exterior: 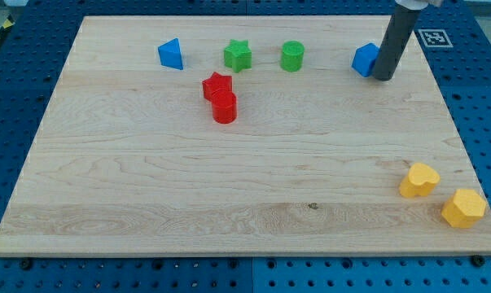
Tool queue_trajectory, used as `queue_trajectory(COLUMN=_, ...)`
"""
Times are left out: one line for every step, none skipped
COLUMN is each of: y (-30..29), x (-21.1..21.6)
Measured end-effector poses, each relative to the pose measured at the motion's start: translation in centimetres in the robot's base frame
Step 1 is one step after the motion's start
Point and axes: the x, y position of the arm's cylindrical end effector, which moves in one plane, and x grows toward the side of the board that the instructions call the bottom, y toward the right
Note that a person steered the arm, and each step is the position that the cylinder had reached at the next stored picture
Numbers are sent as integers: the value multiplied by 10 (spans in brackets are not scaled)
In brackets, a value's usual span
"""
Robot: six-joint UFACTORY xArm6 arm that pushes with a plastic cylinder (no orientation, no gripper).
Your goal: Slide the blue cube towards the green circle
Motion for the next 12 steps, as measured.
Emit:
queue_trajectory(y=0, x=-4)
queue_trajectory(y=-4, x=-8)
queue_trajectory(y=-3, x=-8)
queue_trajectory(y=28, x=-6)
queue_trajectory(y=60, x=-6)
queue_trajectory(y=66, x=-22)
queue_trajectory(y=66, x=-43)
queue_trajectory(y=64, x=-43)
queue_trajectory(y=32, x=-43)
queue_trajectory(y=8, x=-43)
queue_trajectory(y=8, x=-43)
queue_trajectory(y=-5, x=-43)
